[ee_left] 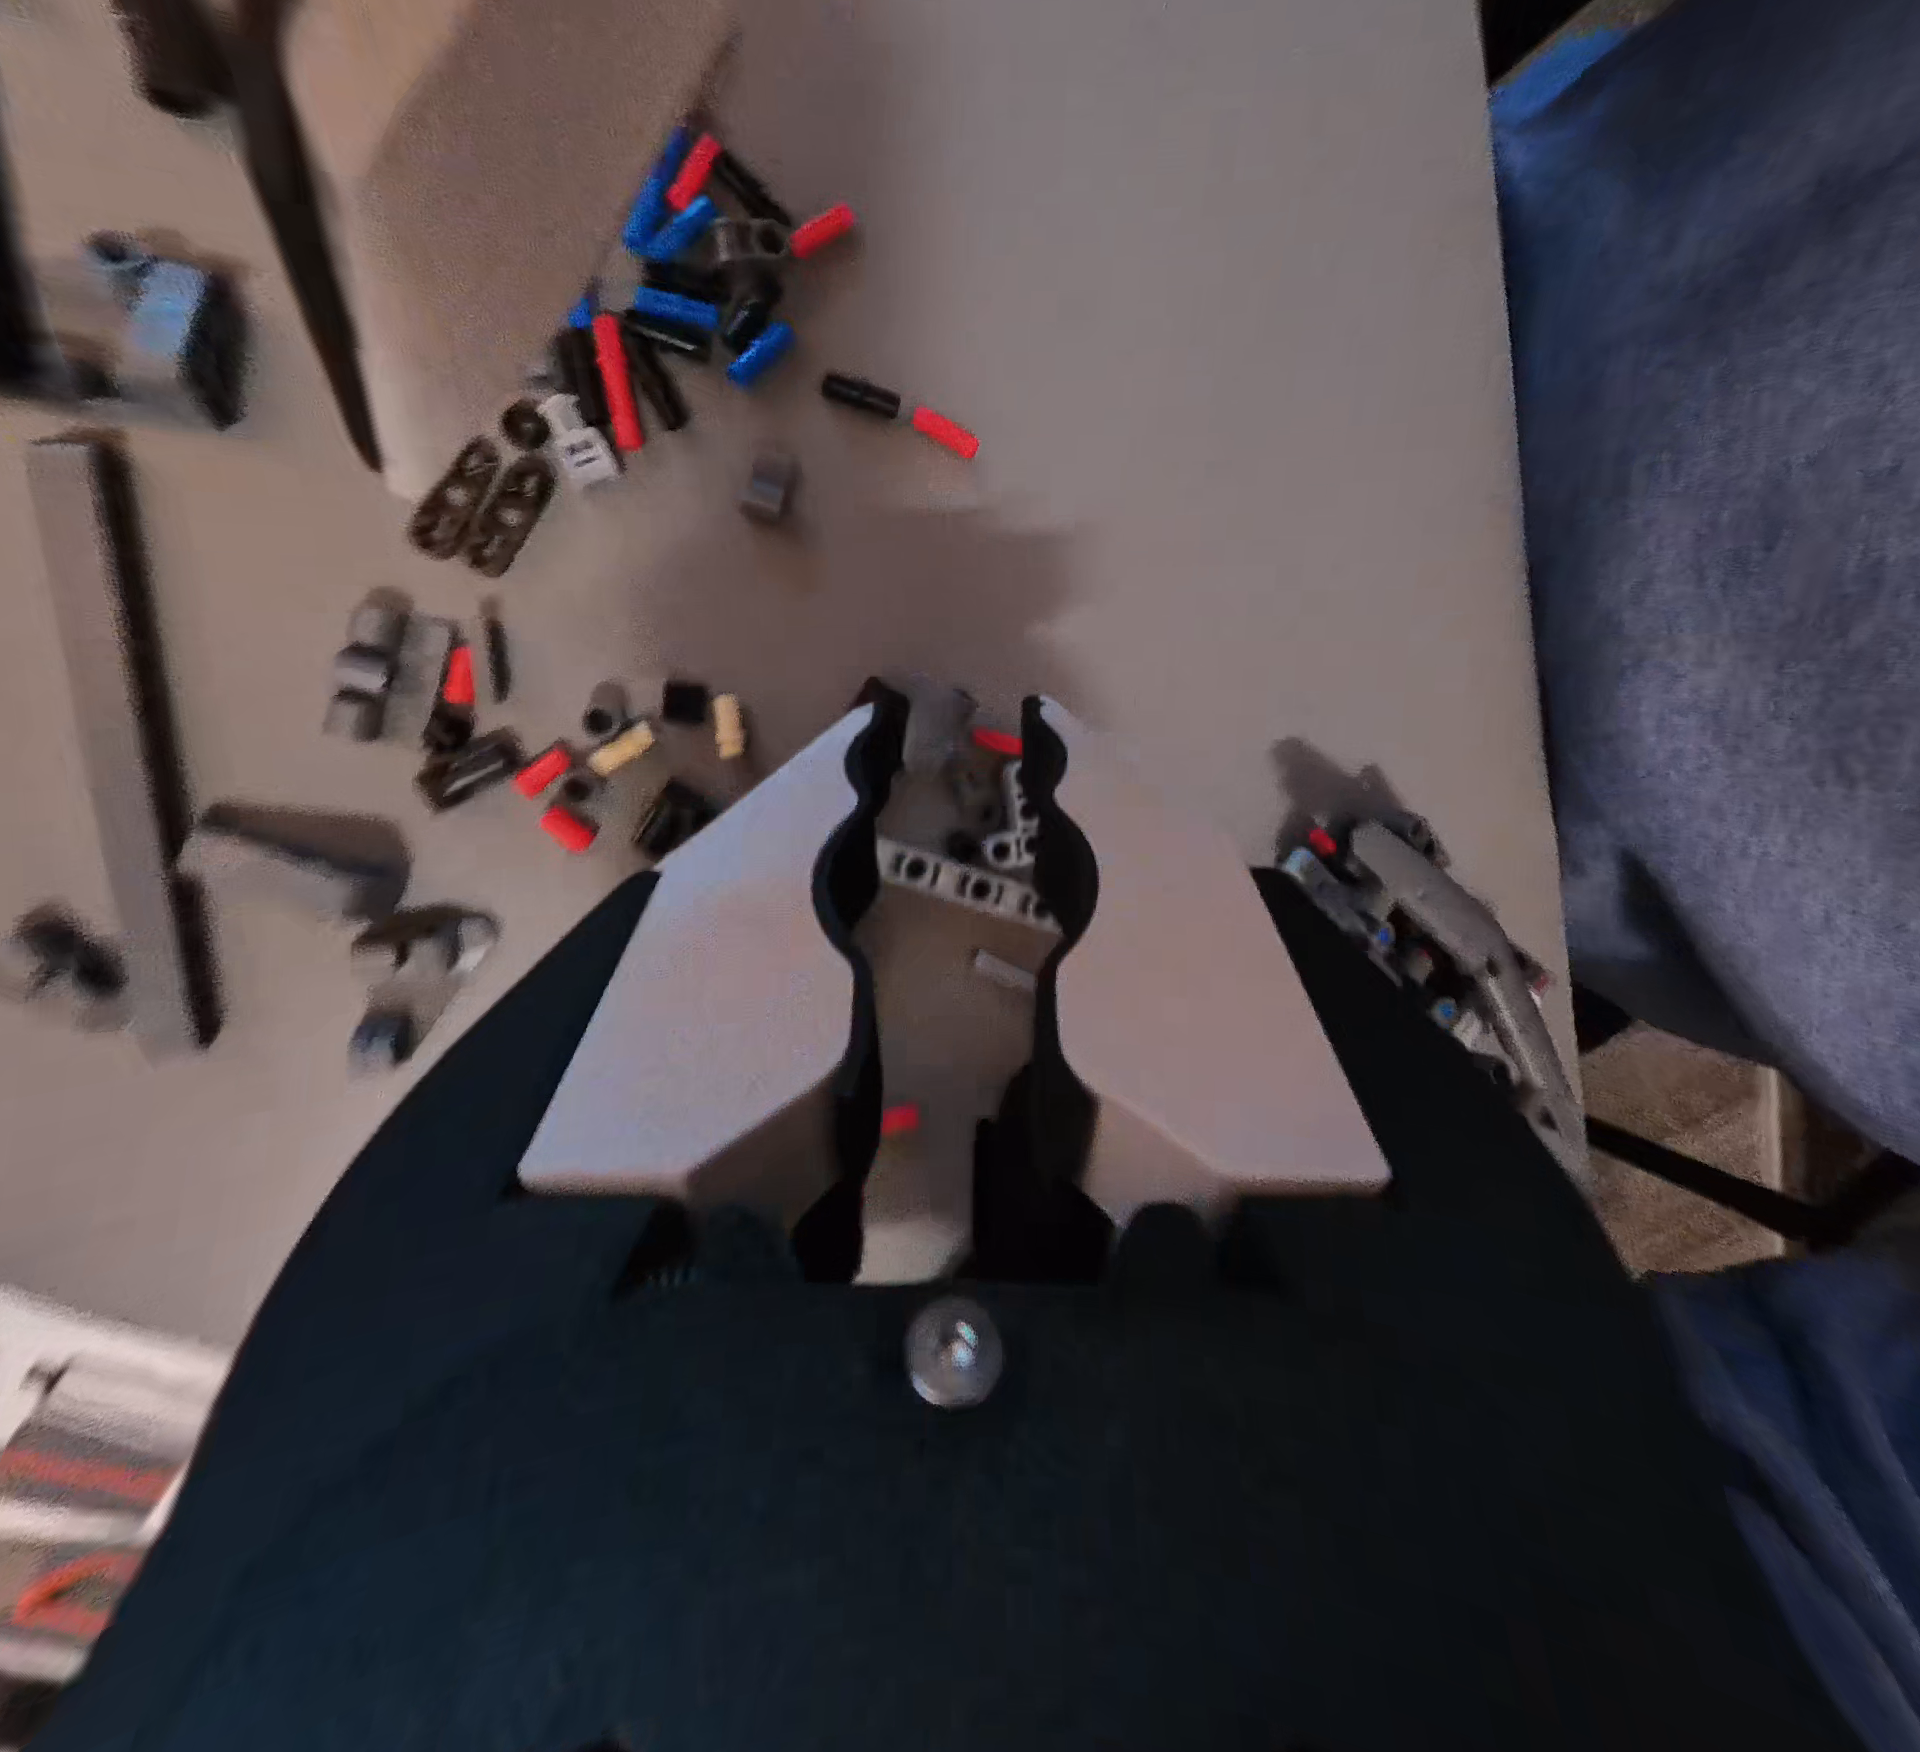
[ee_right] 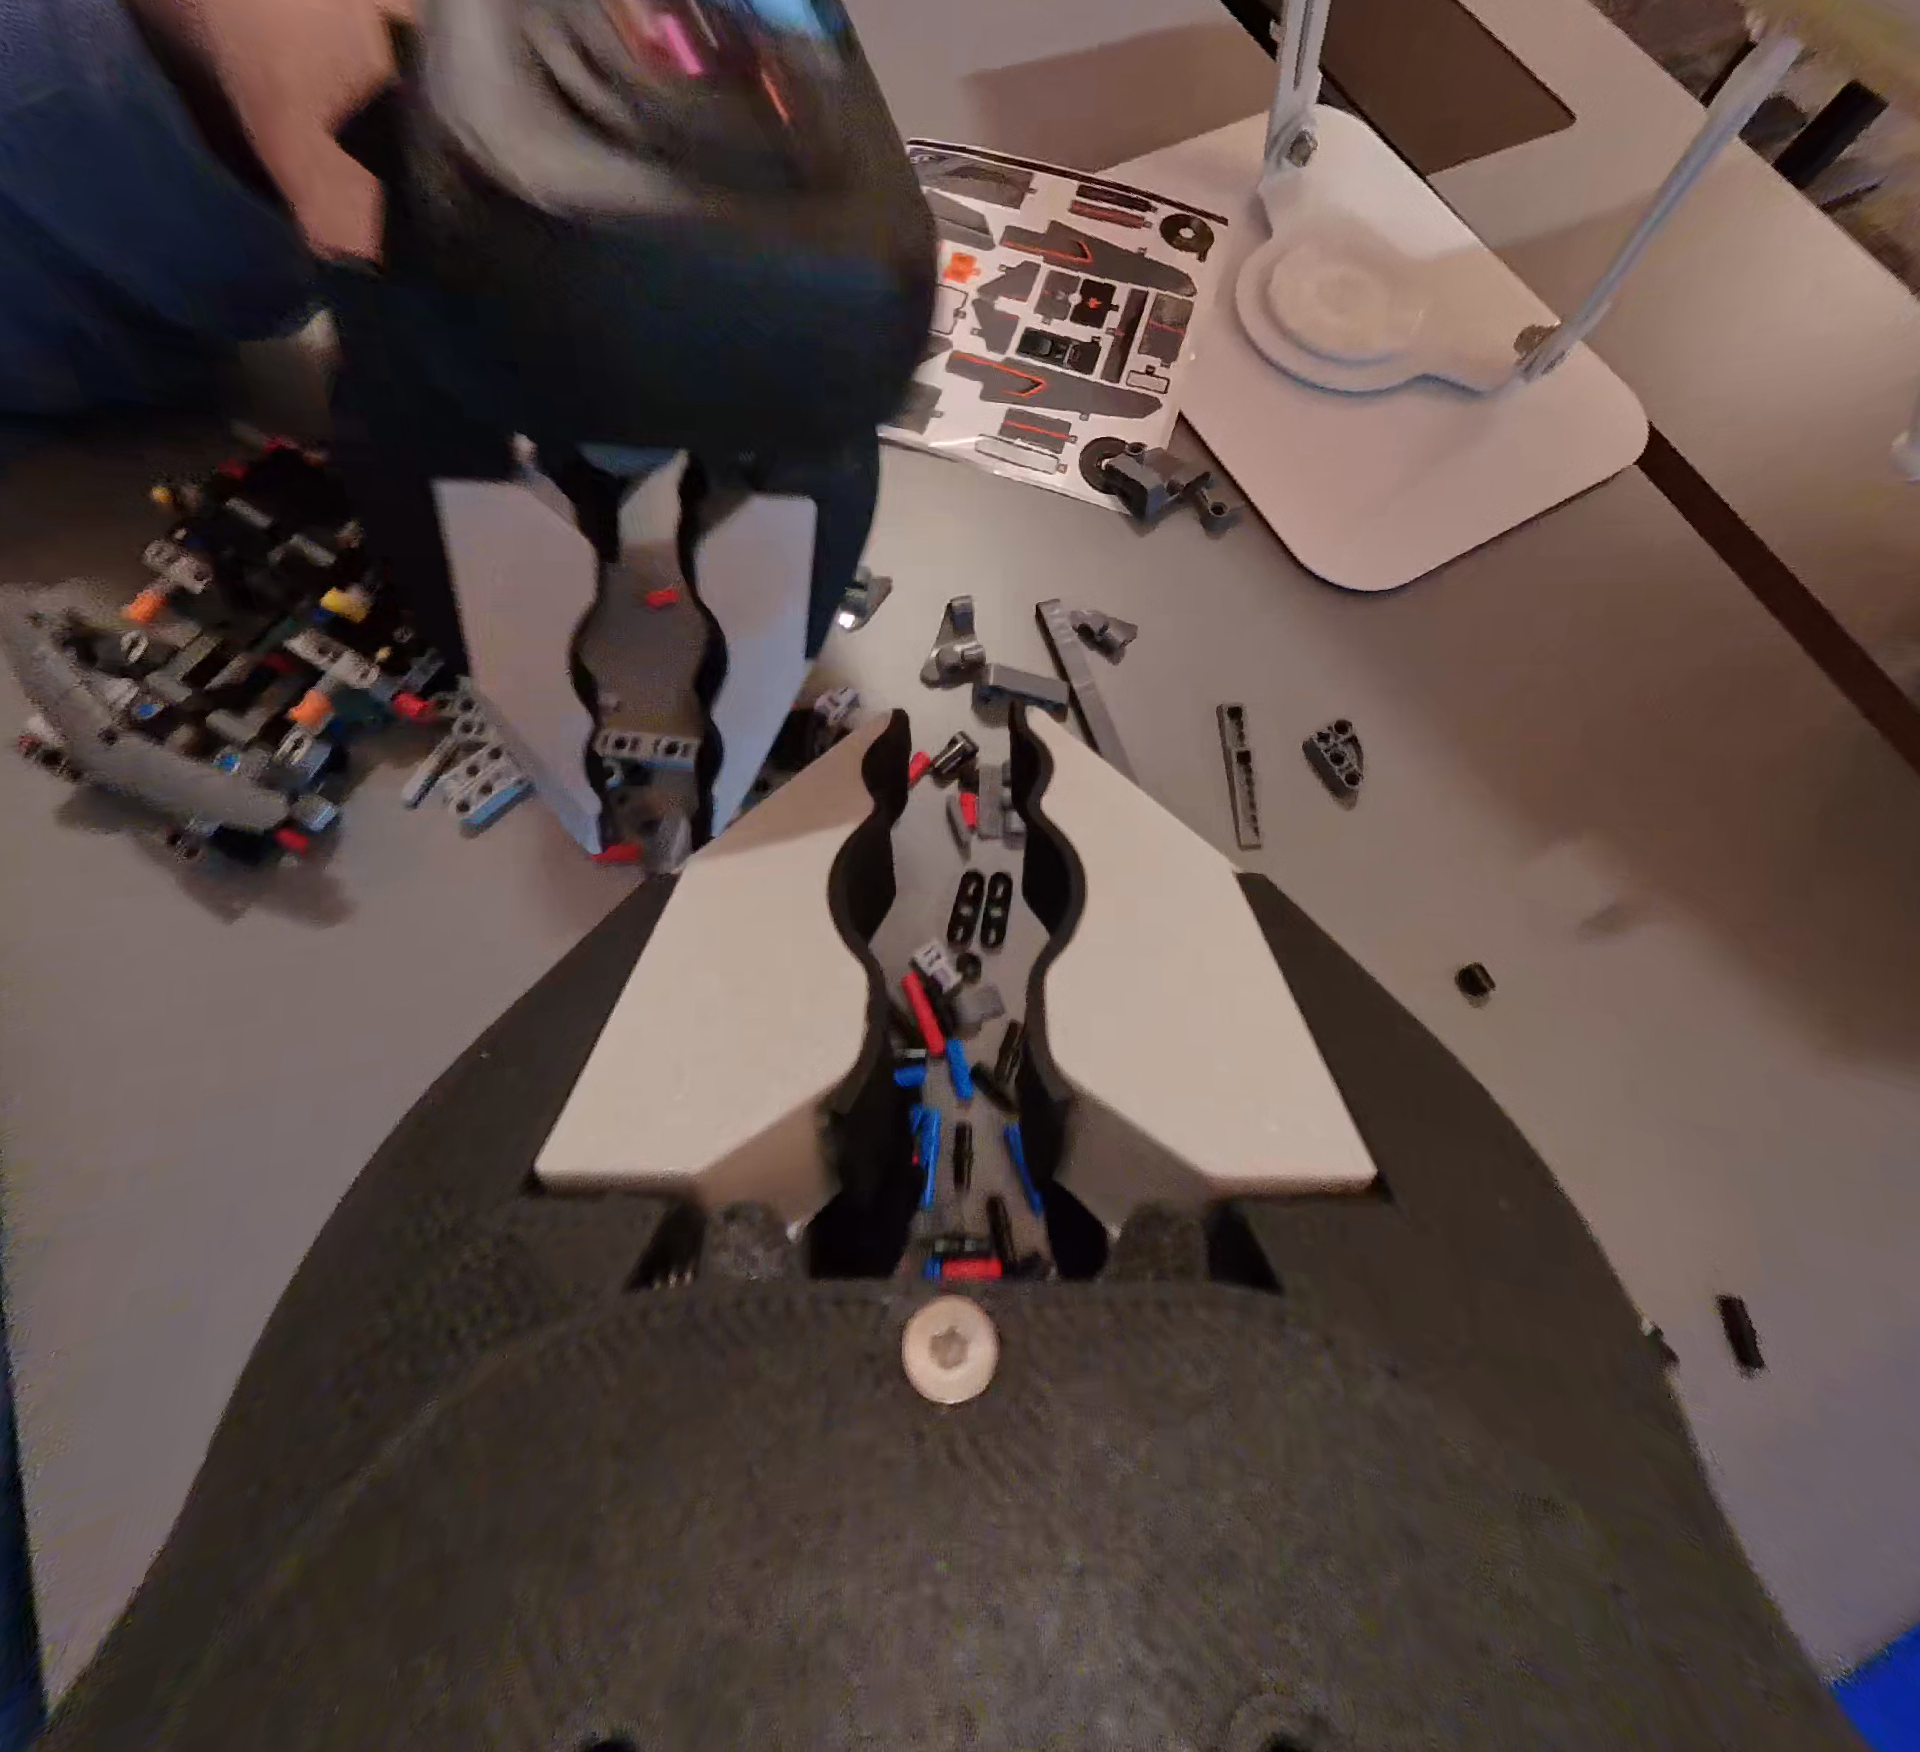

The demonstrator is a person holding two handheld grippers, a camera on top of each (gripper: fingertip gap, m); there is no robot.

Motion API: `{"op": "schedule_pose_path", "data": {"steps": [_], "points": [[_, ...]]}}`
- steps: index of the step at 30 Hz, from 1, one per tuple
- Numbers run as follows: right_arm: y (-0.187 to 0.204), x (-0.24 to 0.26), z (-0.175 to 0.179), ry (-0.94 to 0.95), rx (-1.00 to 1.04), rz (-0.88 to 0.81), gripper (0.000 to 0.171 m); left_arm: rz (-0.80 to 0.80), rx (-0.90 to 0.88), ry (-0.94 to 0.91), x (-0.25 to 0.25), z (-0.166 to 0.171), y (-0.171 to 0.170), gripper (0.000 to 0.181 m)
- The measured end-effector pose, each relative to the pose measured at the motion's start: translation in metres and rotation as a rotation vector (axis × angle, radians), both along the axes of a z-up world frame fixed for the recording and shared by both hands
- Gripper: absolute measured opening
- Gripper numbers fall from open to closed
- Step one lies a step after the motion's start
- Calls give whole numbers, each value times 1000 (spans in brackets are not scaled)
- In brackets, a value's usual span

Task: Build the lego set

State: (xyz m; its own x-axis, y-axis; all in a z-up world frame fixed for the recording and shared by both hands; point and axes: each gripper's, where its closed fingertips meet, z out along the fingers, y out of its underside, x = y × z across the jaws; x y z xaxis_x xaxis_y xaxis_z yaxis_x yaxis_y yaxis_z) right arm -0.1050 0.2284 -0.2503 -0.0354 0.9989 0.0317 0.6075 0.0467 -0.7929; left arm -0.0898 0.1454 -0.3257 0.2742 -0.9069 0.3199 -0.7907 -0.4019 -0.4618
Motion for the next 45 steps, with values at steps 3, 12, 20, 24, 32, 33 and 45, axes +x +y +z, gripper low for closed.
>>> {"op": "schedule_pose_path", "data": {"steps": [3, 12, 20, 24, 32, 33, 45], "points": [[14, -24, -24, -54, -37, -32, 18, 80, 65, -38, -25, 28, 15, 21], [47, -66, -83, -191, -91, -146, 17, 324, 253, -131, -104, 93, 49, 17], [50, -82, -97, -219, -163, -217, 28, 361, 331, -144, -123, 115, 55, 16], [53, -82, -99, -232, -150, -242, 21, 360, 362, -143, -126, 124, 53, 16], [54, -76, -101, -223, -143, -241, 14, 355, 396, -155, -126, 137, 47, 16], [54, -76, -101, -226, -139, -232, 14, 356, 400, -154, -126, 137, 47, 16], [41, -62, -3, 5, 285, -25, 14, 478, 369, -300, -106, 123, 90, 19]]}}
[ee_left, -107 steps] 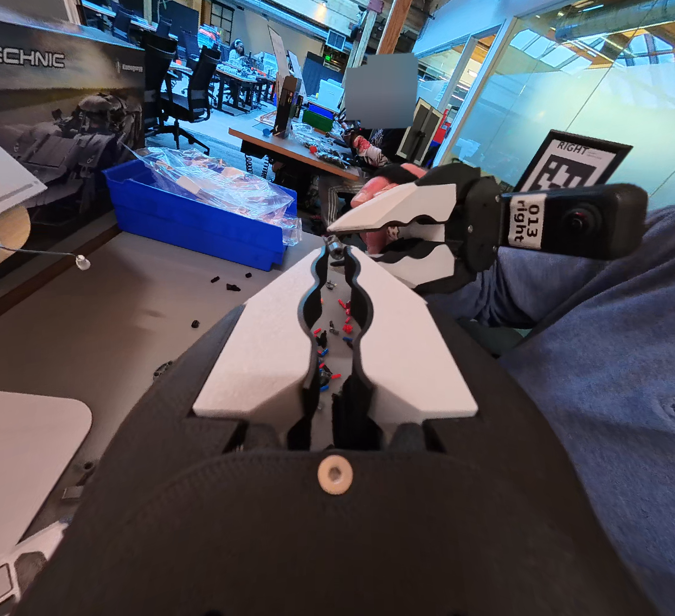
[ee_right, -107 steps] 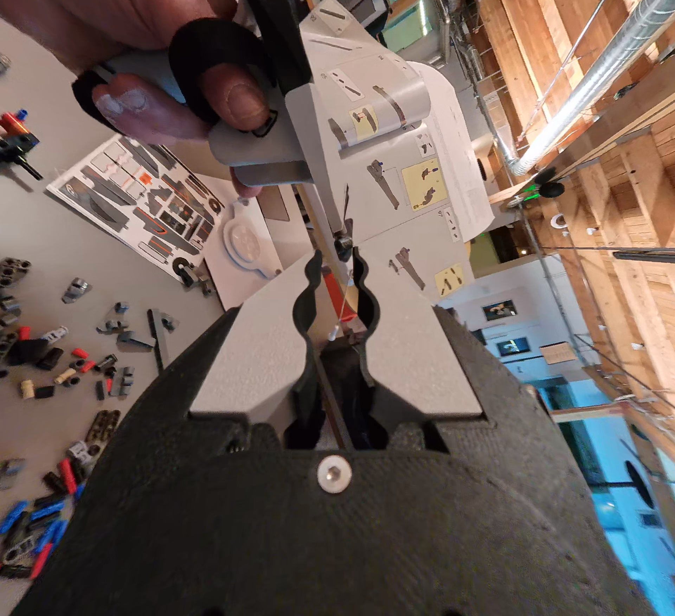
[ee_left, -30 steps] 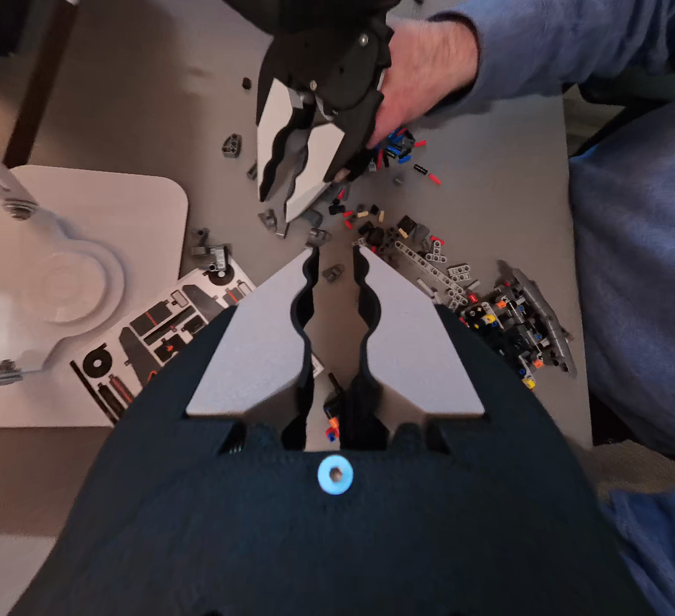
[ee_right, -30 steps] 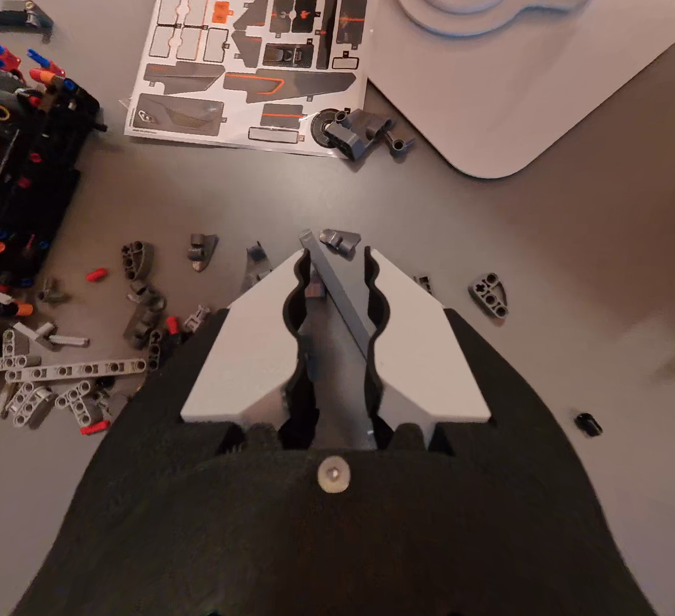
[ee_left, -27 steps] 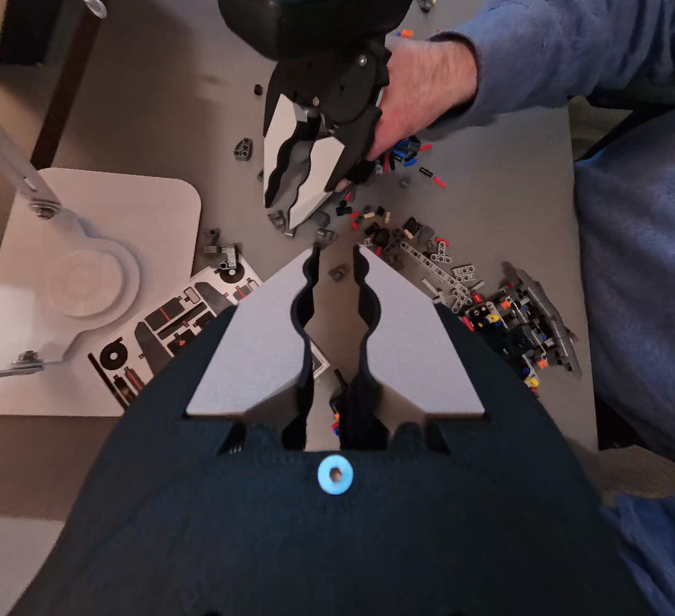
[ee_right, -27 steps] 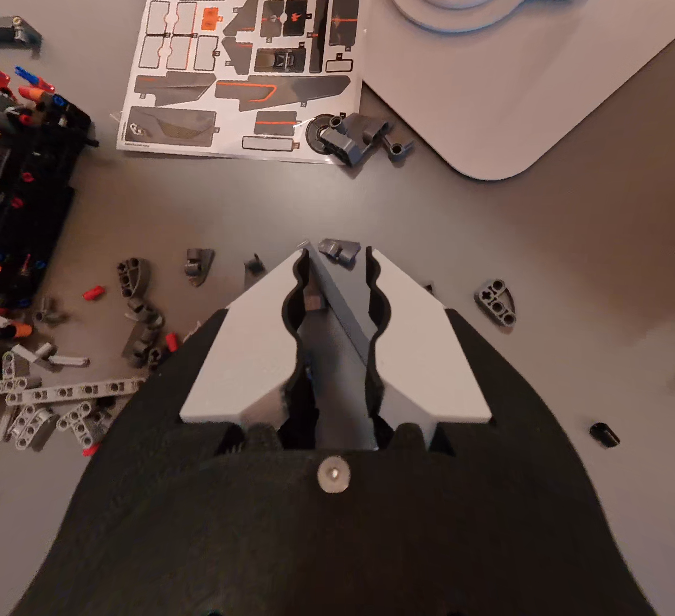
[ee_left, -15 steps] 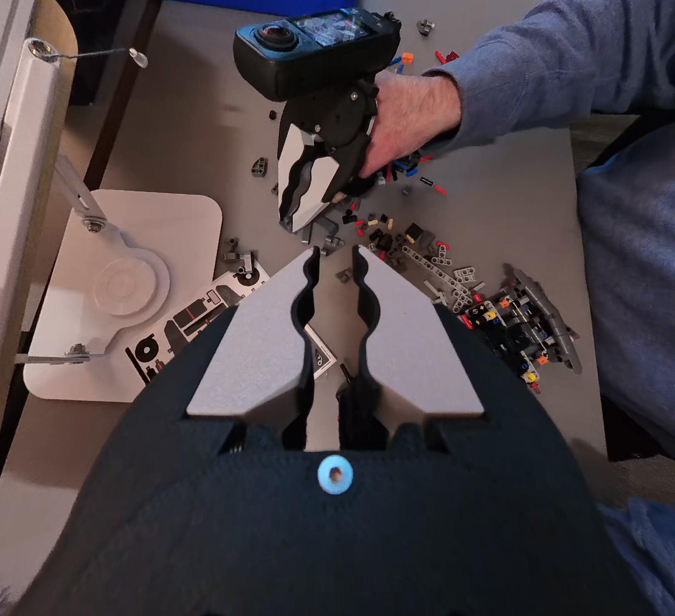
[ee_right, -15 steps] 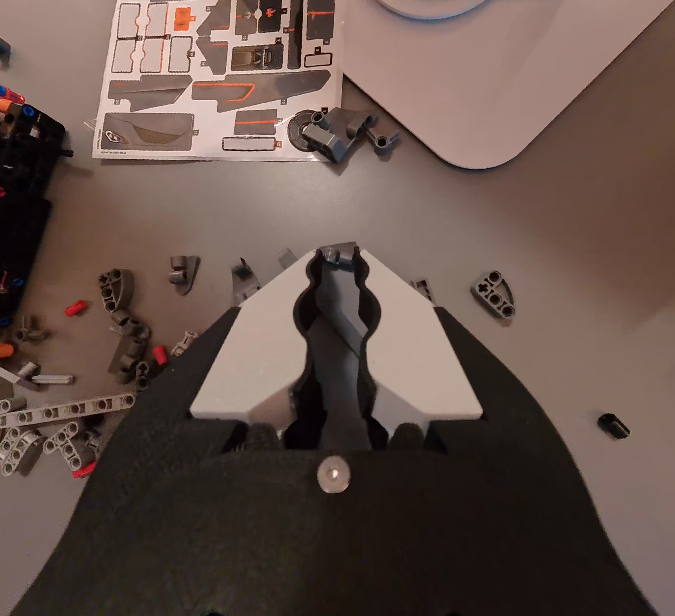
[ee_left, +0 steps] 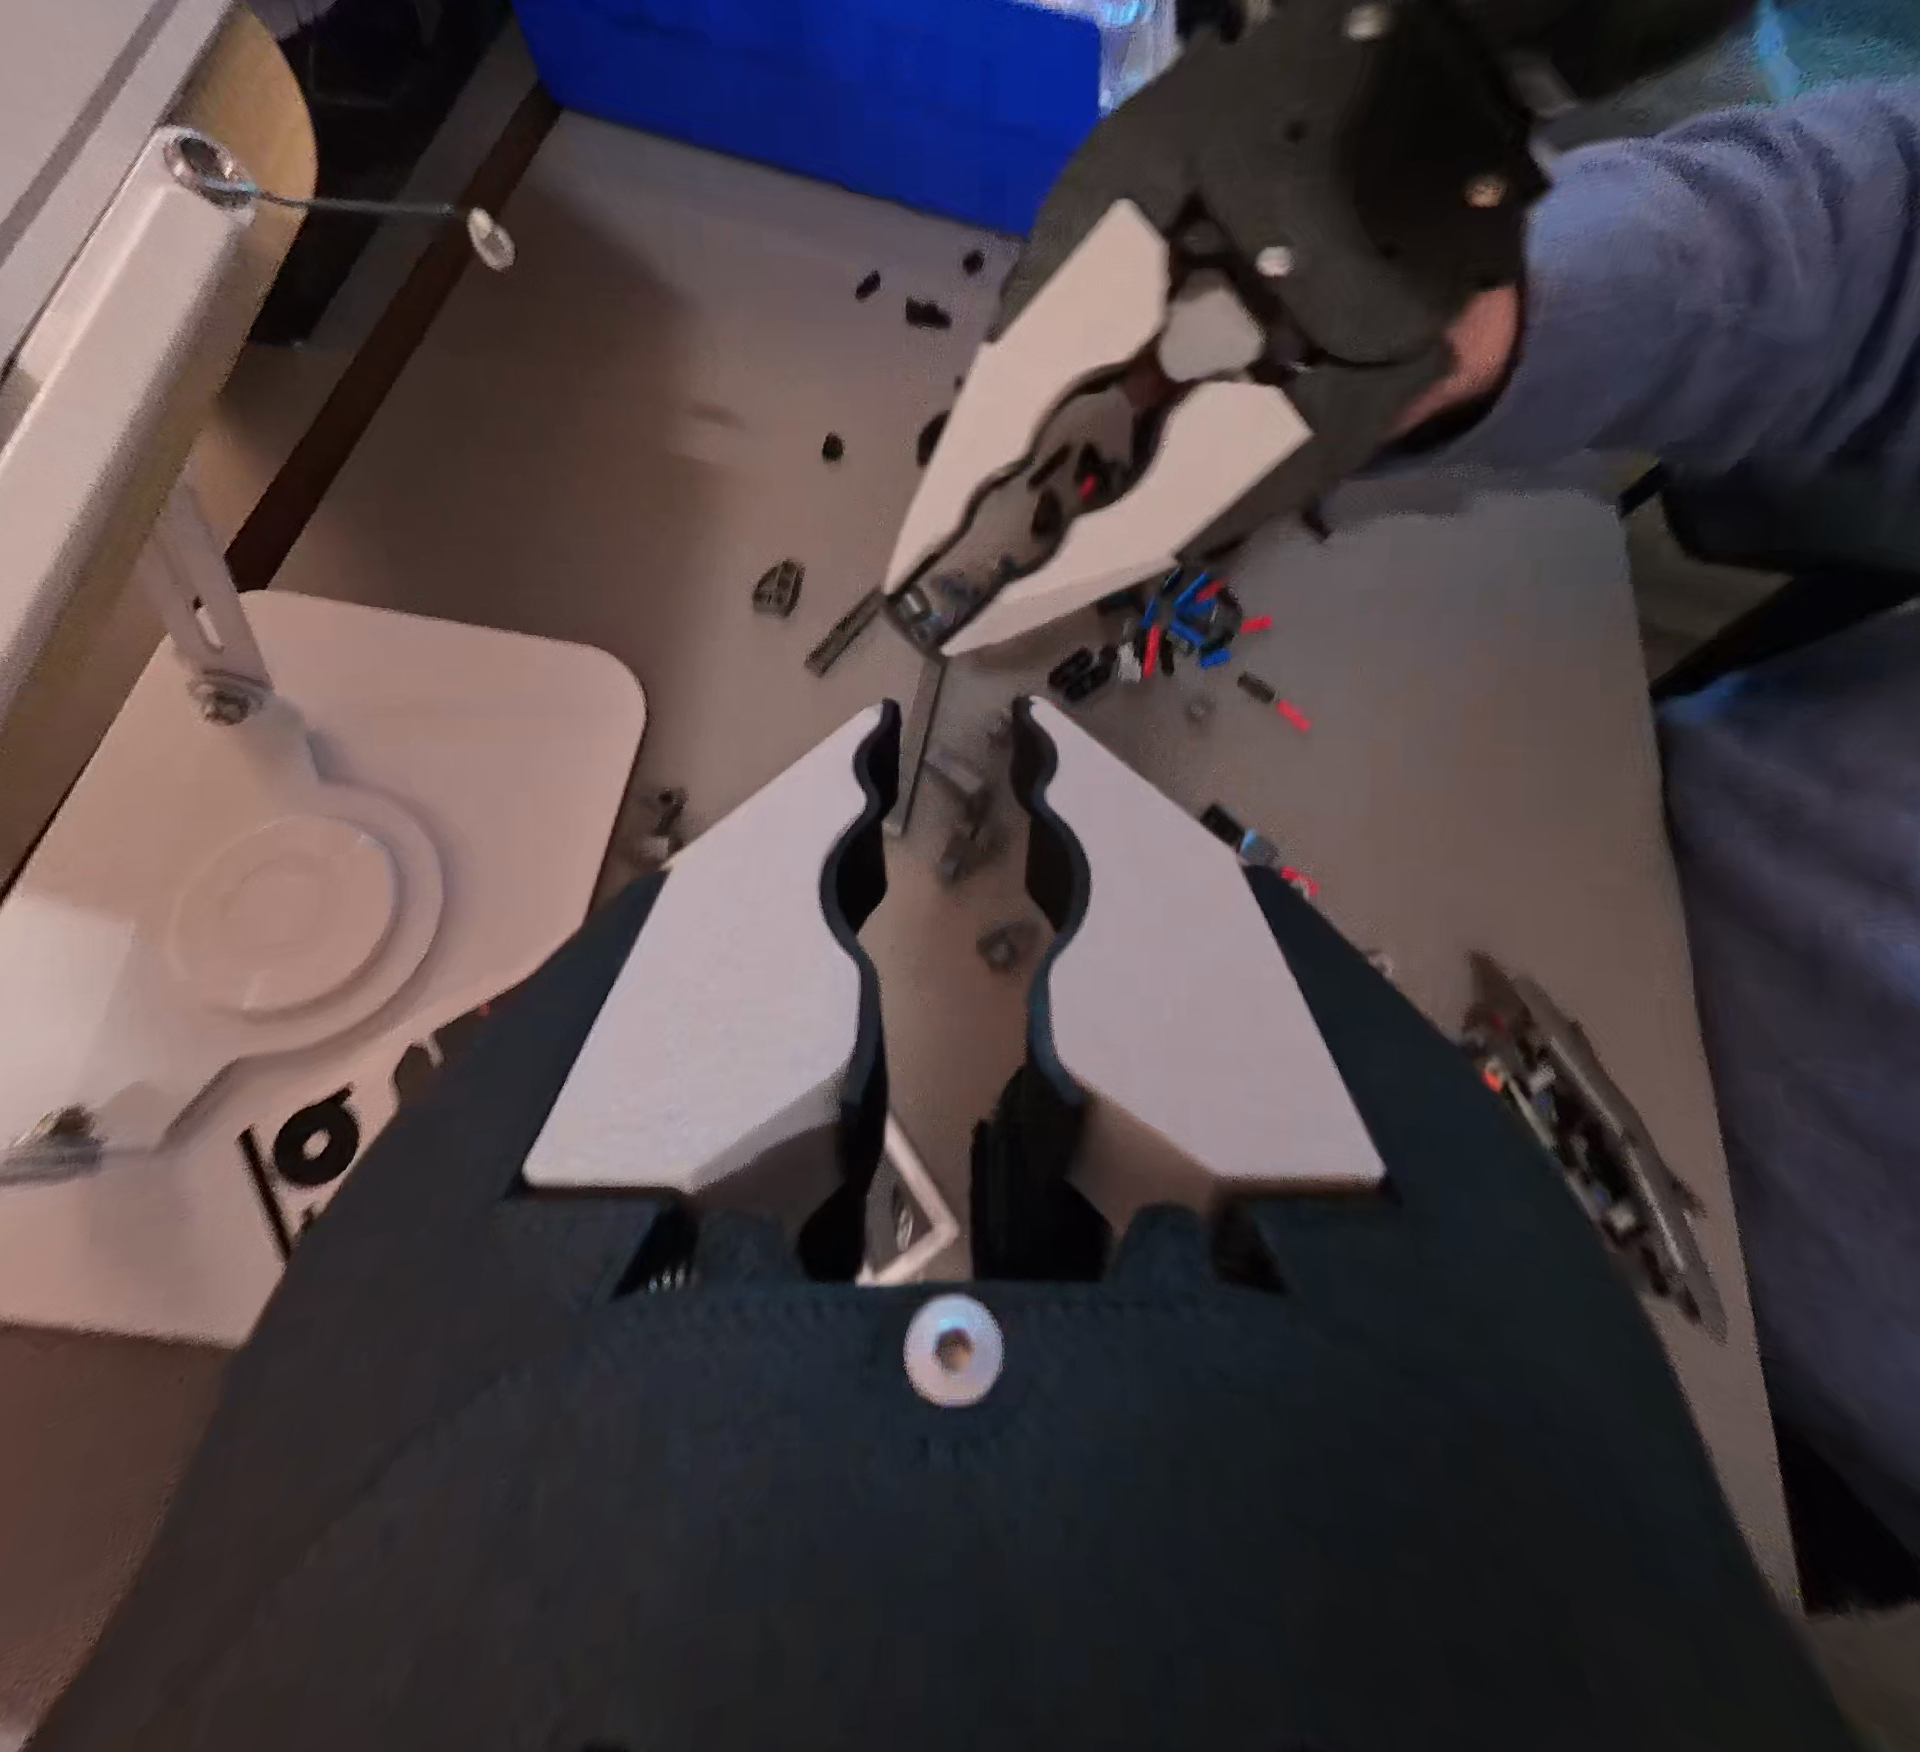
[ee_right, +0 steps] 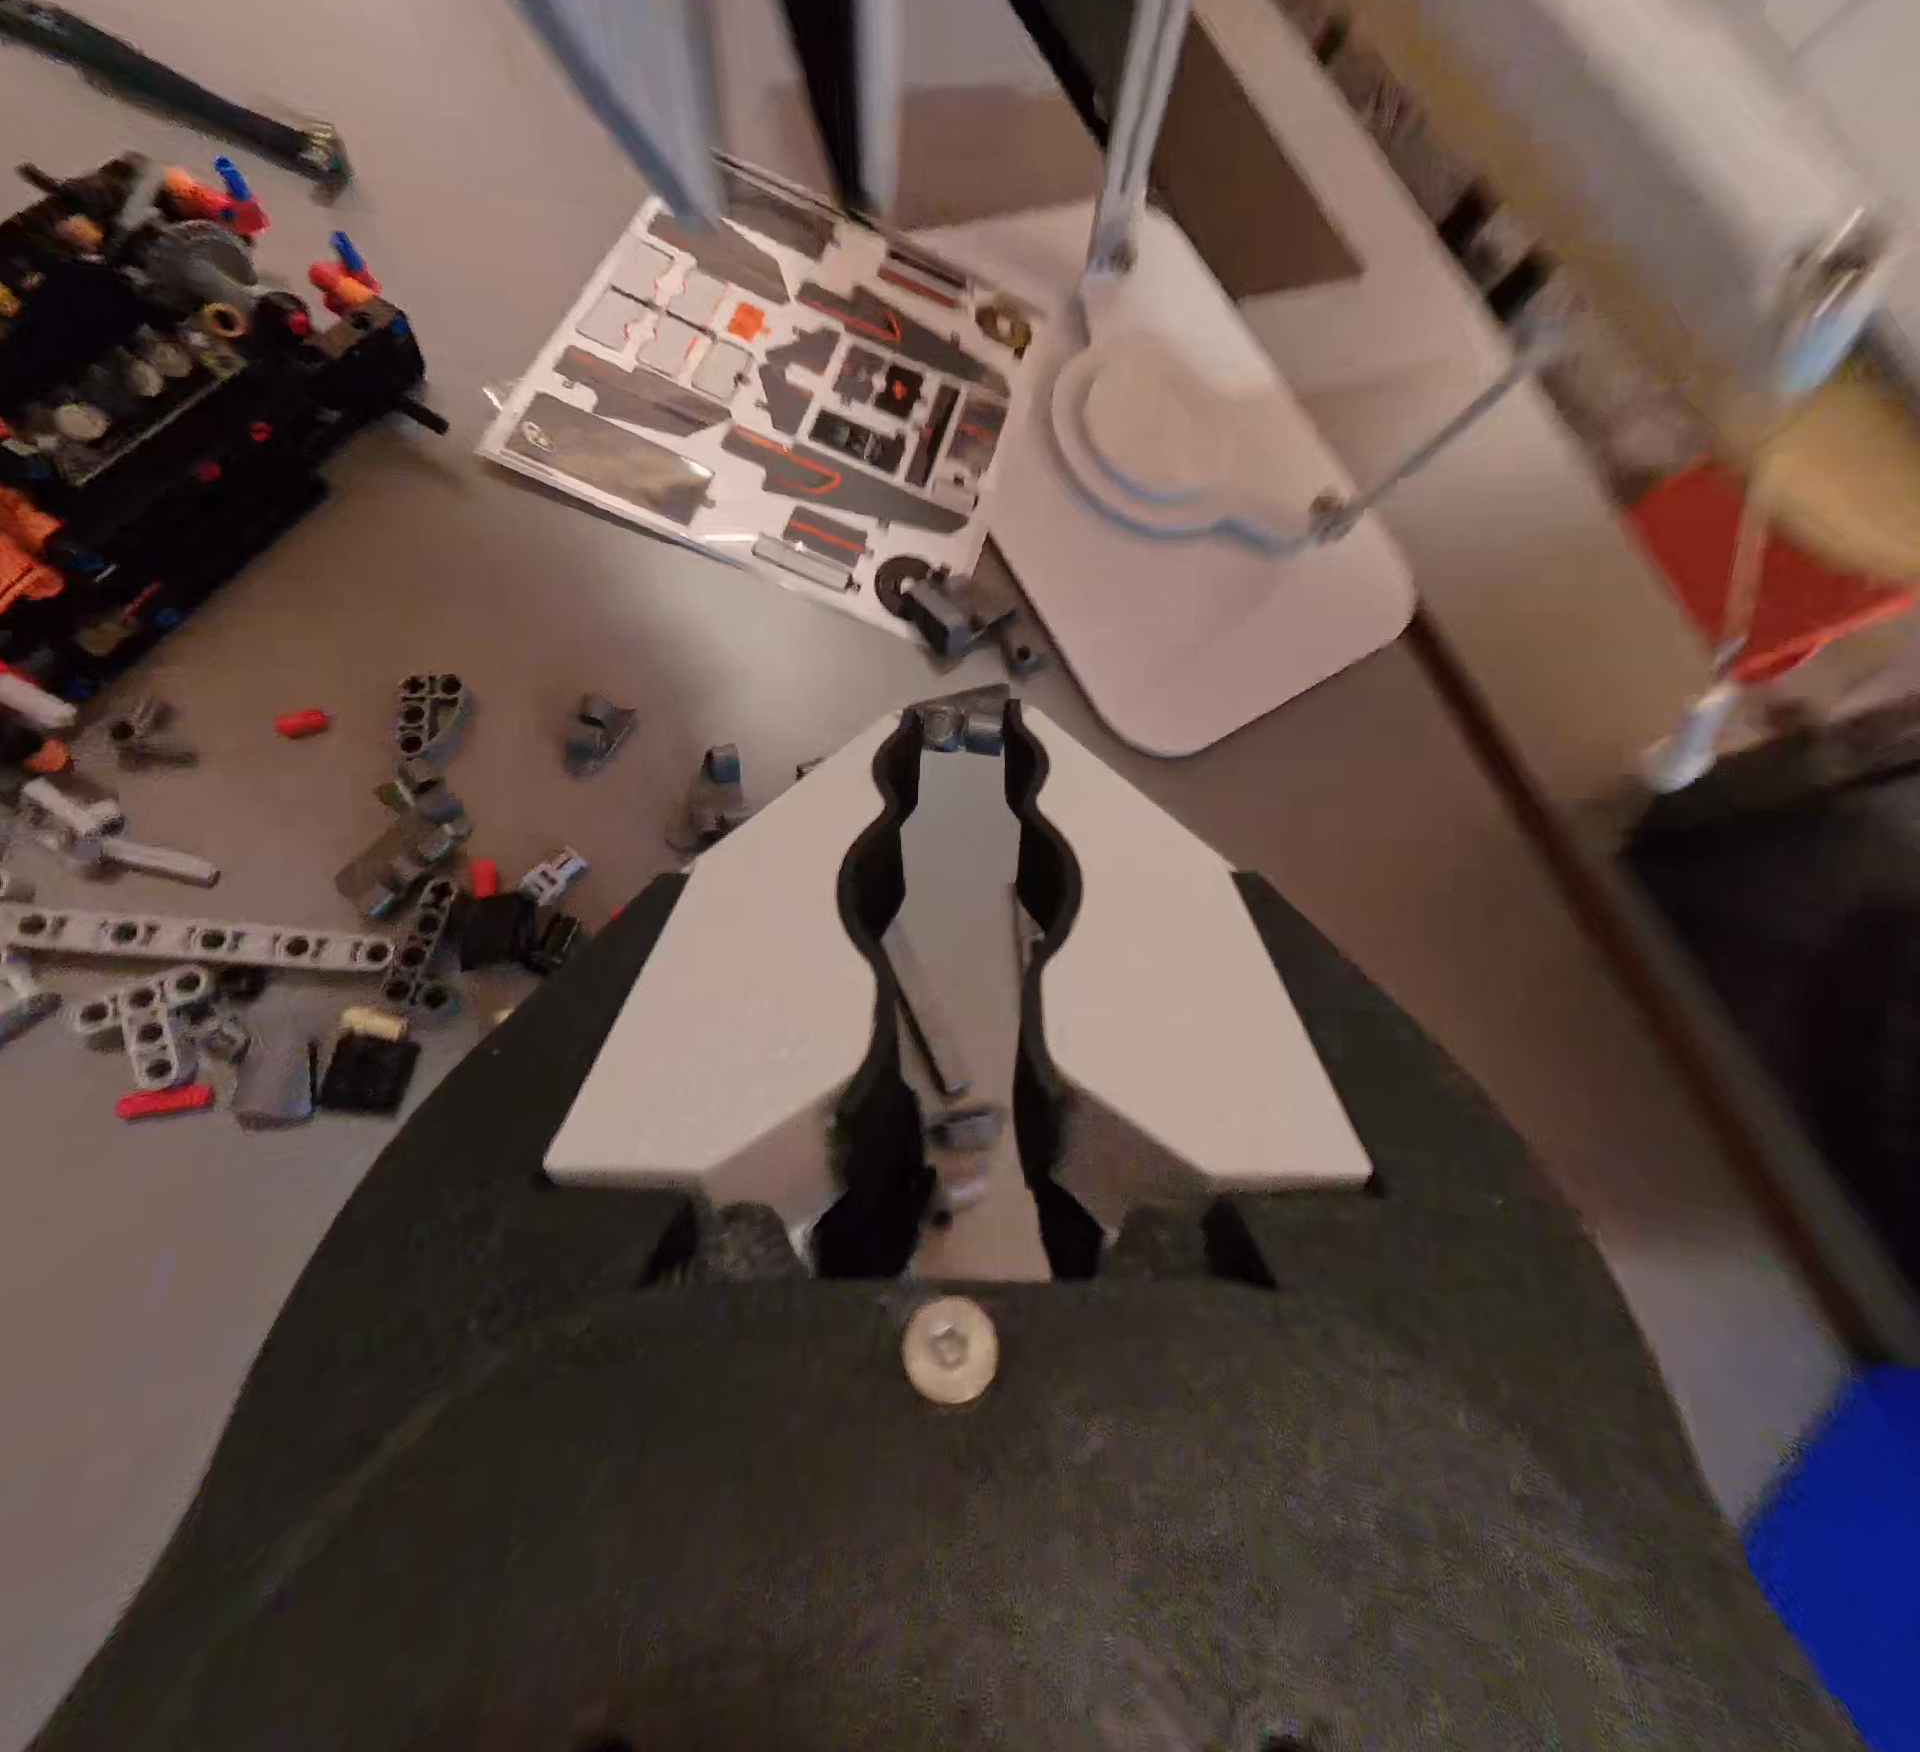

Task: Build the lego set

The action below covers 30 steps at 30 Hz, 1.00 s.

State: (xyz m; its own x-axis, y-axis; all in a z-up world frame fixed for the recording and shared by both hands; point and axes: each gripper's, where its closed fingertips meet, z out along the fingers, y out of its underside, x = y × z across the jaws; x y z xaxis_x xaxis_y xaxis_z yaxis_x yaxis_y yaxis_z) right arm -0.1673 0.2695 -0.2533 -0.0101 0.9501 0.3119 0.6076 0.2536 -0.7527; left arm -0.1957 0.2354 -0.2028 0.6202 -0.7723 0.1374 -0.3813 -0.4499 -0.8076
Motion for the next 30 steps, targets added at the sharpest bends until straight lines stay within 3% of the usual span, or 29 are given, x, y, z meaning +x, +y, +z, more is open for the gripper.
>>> {"op": "schedule_pose_path", "data": {"steps": [5, 11, 30], "points": [[-16, 10, 66, 48, 273, 107, 13, 9, 53, -189, 18, 20, 12, 21], [-27, 19, 108, 37, 476, 169, 14, -48, 83, -448, 40, 60, 2, 21], [-57, 26, 145, 15, 784, 191, 14, -99, 218, -567, 73, 97, -20, 5]]}}
